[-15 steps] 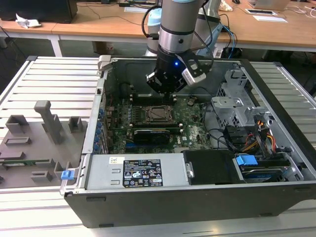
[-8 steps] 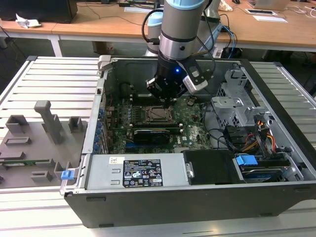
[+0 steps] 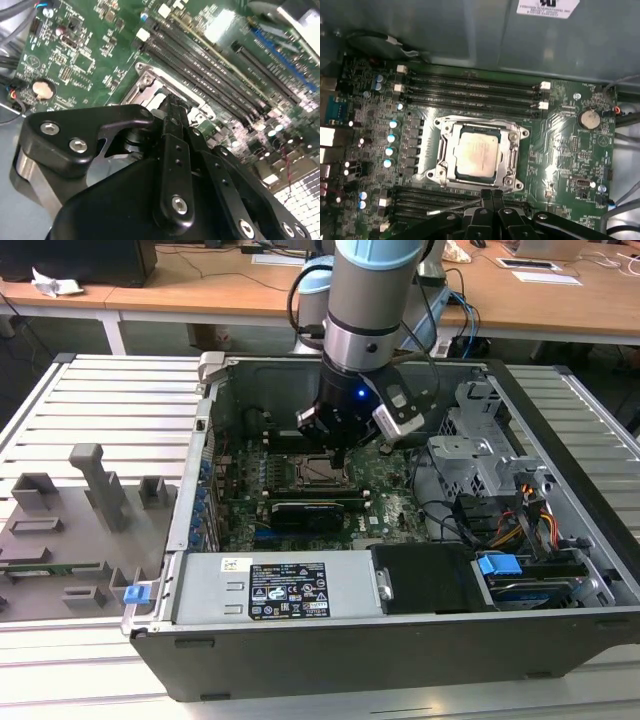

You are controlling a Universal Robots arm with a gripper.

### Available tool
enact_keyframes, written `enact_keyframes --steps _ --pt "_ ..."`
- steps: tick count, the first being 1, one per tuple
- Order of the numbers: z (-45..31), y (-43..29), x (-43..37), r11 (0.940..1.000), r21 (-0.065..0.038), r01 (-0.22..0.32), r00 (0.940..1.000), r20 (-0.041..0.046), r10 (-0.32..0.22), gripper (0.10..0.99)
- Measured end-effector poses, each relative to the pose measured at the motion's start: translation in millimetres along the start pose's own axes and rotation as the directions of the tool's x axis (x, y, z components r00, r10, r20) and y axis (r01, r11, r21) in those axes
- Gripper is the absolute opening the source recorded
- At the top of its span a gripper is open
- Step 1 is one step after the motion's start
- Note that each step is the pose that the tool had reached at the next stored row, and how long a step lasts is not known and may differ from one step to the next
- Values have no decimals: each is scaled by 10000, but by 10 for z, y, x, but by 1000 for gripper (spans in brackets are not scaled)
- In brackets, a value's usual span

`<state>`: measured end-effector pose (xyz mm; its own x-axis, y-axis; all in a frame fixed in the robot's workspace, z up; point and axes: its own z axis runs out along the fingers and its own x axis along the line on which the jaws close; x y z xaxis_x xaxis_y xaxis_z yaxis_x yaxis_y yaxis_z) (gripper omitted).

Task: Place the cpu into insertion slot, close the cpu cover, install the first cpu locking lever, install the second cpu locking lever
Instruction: 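Install the second cpu locking lever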

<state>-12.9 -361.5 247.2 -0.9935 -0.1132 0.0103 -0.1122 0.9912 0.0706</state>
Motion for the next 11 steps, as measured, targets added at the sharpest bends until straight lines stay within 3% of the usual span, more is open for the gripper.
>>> enact_keyframes --steps 3,6,11 --pt "4 -52 18 10000 -1 -3 10000 1 3 106" --pt "9 -50 110 10000 -1 -2 10000 0 2 106" --pt "16 -99 187 10000 -3 0 10000 1 0 106"
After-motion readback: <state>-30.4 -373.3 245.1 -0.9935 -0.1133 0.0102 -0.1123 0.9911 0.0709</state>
